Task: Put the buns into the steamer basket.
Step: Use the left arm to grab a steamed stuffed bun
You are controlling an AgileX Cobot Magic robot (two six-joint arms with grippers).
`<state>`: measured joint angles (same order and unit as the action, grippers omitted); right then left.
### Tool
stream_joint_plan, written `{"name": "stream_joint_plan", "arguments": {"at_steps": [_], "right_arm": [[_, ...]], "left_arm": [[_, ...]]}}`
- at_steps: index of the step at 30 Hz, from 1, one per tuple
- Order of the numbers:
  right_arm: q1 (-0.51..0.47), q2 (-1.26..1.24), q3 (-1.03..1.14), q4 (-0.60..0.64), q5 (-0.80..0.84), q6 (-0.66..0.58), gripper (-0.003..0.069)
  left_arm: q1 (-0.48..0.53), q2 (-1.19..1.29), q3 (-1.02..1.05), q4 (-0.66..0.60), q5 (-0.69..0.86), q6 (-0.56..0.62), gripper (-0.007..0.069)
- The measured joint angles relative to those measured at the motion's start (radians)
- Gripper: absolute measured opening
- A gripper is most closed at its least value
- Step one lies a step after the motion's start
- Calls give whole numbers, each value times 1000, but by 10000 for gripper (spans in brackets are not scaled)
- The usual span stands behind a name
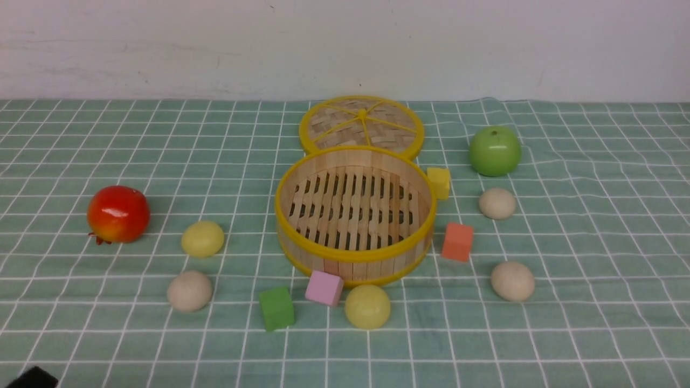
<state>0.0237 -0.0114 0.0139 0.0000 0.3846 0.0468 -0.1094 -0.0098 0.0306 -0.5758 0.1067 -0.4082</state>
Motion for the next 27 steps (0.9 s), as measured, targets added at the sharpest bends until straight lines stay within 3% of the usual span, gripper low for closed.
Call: {"name": "stream_joint_plan", "arguments": {"at_steps": [3,7,12,13,15,19,22,27], "right_arm": [[0,0,0,0,0,0,240],[0,0,0,0,0,0,240],[0,0,0,0,0,0,240],[0,0,0,0,0,0,240],[0,0,0,0,0,0,240],[0,0,0,0,0,0,240],[0,0,0,0,0,0,240],[0,0,0,0,0,0,240]], "left_arm": [[0,0,-1,-55,-61,-2,209],[0,0,-68,-49,33,22,166],[0,231,-346,119,343,158,-14],[0,245,-346,119,359,158,-14],[0,469,-508,203,579,206,-14],[0,771,-669,298,775,266,-14],[0,985,-749,333,798,290,-14],[-71,1283,-907,273,774,392,-14]]}}
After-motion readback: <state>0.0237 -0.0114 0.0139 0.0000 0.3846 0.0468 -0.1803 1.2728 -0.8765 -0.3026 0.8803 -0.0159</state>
